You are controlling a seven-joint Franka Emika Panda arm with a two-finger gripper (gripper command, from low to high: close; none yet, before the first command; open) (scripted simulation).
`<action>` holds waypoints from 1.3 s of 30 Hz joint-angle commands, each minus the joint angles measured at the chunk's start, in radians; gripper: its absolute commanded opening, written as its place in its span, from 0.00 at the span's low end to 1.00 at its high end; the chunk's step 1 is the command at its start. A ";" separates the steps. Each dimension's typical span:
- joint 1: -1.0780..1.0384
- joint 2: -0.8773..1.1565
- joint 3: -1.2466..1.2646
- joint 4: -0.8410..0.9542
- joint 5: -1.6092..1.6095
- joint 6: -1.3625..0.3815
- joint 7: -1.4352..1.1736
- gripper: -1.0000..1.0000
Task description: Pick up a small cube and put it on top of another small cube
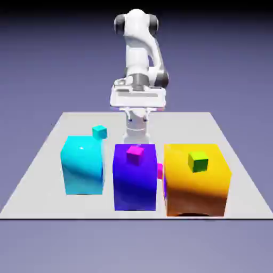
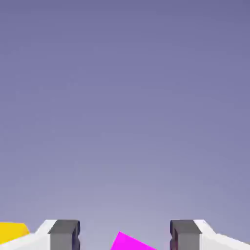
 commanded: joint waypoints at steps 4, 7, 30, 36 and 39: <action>-0.010 -0.014 0.143 0.008 0.095 -0.029 0.025 0.50; -0.037 -0.025 0.252 -0.001 0.187 -0.041 0.037 0.50; -0.245 -0.105 1.085 -0.071 0.893 -0.132 0.131 0.50; -0.299 -0.126 1.303 -0.089 1.078 -0.155 0.156 0.50; -0.342 -0.136 1.412 -0.110 1.186 -0.159 0.163 0.50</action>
